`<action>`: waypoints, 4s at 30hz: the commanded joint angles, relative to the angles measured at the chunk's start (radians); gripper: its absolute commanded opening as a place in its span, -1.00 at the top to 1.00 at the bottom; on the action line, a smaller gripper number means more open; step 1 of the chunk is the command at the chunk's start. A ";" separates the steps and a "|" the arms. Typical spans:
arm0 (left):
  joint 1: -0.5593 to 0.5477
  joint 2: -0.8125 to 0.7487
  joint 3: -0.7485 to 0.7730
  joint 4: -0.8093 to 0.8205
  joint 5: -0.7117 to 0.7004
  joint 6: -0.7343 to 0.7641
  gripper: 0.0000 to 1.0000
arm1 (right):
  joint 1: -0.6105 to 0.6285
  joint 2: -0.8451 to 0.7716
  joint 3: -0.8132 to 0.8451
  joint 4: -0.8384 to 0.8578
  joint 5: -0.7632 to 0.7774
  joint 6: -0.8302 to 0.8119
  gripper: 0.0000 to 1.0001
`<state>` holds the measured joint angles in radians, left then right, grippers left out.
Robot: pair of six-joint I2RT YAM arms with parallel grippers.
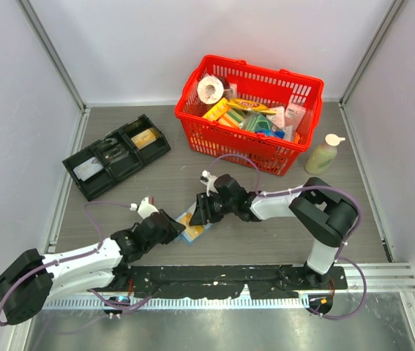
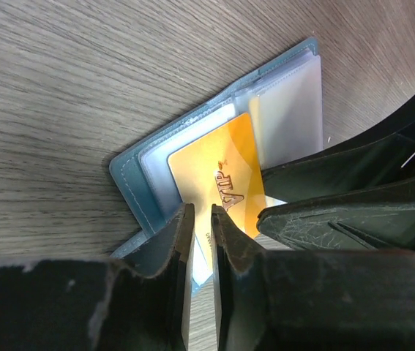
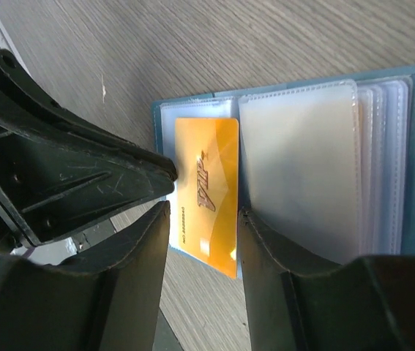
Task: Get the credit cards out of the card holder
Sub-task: Pick up the credit card from the card holder, then place the credit card in the storage box.
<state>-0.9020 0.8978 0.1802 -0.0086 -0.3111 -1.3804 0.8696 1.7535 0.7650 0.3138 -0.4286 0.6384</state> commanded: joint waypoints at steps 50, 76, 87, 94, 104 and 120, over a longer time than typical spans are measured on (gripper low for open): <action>-0.002 -0.013 0.160 0.622 0.174 0.311 -0.50 | -0.096 -0.689 -0.411 0.619 0.361 0.337 0.98; 0.011 0.040 0.290 0.533 0.306 0.504 1.00 | -0.139 -0.804 -0.495 0.650 0.281 0.294 0.14; 0.020 0.013 0.727 -0.380 0.519 1.173 1.00 | -0.169 -1.046 -0.113 -0.250 0.102 -0.432 -0.41; 0.018 0.102 0.933 -0.658 0.702 1.431 1.00 | -0.167 -0.967 0.147 -0.579 -0.106 -0.713 -0.41; 0.018 0.187 1.073 -0.749 0.843 1.529 1.00 | -0.167 -0.798 0.249 -0.660 -0.380 -0.803 -0.31; 0.028 0.107 0.958 -0.555 0.617 1.387 -0.46 | -0.202 -0.787 0.159 -0.448 -0.392 -0.597 0.98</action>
<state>-0.8818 1.0840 1.2049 -0.7048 0.4583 0.1089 0.6945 0.9989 0.9581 -0.3008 -0.8402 -0.0883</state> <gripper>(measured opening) 0.576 0.033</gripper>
